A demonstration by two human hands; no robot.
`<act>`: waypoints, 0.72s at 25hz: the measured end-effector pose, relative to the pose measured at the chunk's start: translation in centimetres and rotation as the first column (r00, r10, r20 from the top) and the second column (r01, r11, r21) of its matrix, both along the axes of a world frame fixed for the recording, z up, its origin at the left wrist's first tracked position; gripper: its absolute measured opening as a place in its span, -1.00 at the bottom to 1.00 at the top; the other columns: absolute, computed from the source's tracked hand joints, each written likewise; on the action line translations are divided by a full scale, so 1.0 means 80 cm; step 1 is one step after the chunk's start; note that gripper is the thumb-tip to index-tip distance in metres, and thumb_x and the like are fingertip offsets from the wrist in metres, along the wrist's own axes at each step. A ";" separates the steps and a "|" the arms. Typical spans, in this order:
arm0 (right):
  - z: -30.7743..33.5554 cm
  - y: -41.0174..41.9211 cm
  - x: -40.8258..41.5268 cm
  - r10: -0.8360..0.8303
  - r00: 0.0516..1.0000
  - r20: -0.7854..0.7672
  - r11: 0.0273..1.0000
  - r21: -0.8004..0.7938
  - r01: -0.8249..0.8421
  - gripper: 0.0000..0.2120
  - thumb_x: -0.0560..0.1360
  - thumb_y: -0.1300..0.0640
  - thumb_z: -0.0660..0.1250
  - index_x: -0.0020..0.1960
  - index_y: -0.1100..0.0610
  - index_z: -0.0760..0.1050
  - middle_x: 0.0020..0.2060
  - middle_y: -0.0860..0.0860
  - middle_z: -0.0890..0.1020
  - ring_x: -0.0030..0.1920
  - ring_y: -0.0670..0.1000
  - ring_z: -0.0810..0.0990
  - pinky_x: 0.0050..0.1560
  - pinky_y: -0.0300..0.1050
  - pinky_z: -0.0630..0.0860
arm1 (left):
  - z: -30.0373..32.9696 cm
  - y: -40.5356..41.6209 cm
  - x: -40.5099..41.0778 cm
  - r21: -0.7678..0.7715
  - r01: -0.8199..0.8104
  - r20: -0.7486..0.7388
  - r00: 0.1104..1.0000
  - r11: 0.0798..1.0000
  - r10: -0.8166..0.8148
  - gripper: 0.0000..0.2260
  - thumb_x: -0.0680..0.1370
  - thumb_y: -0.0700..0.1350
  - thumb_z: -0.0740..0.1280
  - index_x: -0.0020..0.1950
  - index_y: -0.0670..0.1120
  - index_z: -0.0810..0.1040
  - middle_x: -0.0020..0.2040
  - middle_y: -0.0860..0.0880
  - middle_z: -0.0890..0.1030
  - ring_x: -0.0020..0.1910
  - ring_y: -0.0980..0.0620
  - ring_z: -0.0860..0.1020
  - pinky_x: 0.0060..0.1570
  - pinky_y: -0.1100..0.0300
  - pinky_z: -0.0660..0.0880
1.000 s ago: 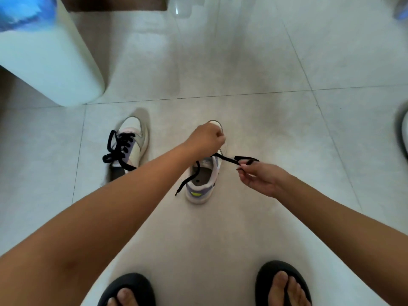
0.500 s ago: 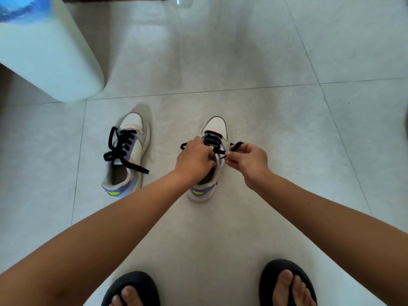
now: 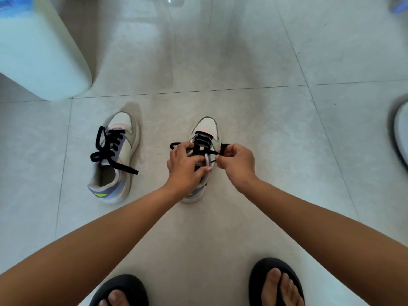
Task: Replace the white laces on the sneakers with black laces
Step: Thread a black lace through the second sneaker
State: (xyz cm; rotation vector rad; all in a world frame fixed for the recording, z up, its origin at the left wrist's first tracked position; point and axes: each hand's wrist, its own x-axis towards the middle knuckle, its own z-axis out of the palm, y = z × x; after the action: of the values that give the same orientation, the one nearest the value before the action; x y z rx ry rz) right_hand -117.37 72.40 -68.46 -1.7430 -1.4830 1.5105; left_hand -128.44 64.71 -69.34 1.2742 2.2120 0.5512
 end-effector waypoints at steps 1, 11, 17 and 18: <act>0.001 -0.002 0.000 -0.042 0.998 -0.048 0.998 -0.041 0.040 -0.81 0.37 0.40 0.42 -0.25 0.15 0.51 -0.30 0.09 0.61 -0.22 0.09 0.62 -0.05 0.02 0.62 | -0.004 -0.004 0.006 0.022 -0.023 -0.015 1.000 0.999 0.023 -0.81 0.48 0.02 0.39 0.04 0.00 0.66 0.38 -0.01 0.28 0.35 -0.08 0.16 0.23 0.16 0.12; 0.006 0.009 -0.004 -0.054 0.984 -0.171 0.995 -0.094 0.038 -0.81 0.38 0.43 0.41 -0.21 0.17 0.51 -0.28 0.10 0.60 -0.19 0.07 0.62 -0.04 -0.02 0.62 | -0.001 0.004 0.018 -0.018 -0.169 0.066 0.983 0.985 0.170 -0.84 0.47 0.01 0.41 -0.04 -0.03 0.66 0.36 0.02 0.28 0.34 -0.03 0.19 0.22 0.14 0.15; -0.001 0.003 -0.008 0.033 0.987 -0.156 0.998 -0.054 -0.042 -0.79 0.37 0.40 0.45 -0.24 0.15 0.48 -0.31 0.07 0.59 -0.24 0.03 0.60 -0.08 -0.07 0.63 | 0.002 0.010 0.019 -0.047 -0.290 0.244 0.925 0.956 0.293 -0.89 0.46 -0.03 0.42 -0.17 -0.05 0.65 0.33 0.07 0.33 0.33 0.06 0.26 0.24 0.17 0.16; -0.002 0.004 -0.007 0.047 0.989 -0.142 0.998 -0.043 -0.053 -0.79 0.36 0.38 0.46 -0.25 0.14 0.49 -0.32 0.06 0.59 -0.25 0.02 0.59 -0.09 -0.07 0.62 | 0.001 0.009 0.017 -0.048 -0.288 0.257 0.922 0.956 0.291 -0.89 0.47 -0.03 0.42 -0.16 -0.05 0.65 0.32 0.07 0.34 0.33 0.06 0.26 0.27 0.17 0.17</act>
State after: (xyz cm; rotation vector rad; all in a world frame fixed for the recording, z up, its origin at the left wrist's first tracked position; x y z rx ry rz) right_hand -117.93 72.71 -68.65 -1.5992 -1.4409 1.6698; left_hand -127.07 65.47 -69.26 0.8156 2.1826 0.7729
